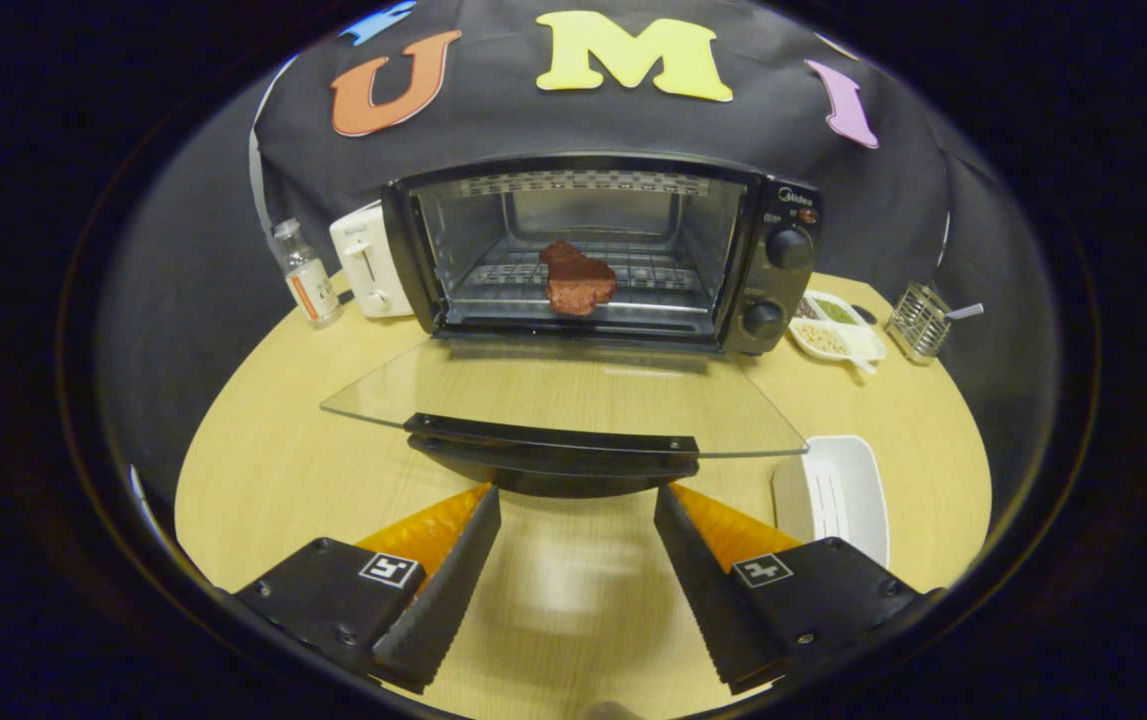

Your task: Open the toaster oven, put the food inside, and close the toaster oven door.

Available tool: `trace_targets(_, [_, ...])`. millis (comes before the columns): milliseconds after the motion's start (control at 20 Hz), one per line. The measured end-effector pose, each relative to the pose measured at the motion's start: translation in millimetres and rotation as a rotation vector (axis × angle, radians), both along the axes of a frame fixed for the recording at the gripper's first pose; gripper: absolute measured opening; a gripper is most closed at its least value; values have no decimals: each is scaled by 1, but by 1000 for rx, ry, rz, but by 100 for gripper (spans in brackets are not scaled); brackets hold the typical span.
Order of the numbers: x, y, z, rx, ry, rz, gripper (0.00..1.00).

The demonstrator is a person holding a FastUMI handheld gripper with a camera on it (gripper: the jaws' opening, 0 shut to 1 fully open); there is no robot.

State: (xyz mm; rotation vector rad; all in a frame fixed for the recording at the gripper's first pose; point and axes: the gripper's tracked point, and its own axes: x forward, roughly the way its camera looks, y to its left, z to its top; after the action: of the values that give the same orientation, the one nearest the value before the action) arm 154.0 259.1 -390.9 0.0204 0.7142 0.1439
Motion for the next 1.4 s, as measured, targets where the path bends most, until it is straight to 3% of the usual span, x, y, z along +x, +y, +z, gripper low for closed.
trace_targets(300, [18,5,44,43,-38,-6,99])
trace_targets(800, [85,6,104,54,-149,-39,100])
trace_targets(1400, [62,-32,118,100,-187,-86,100])
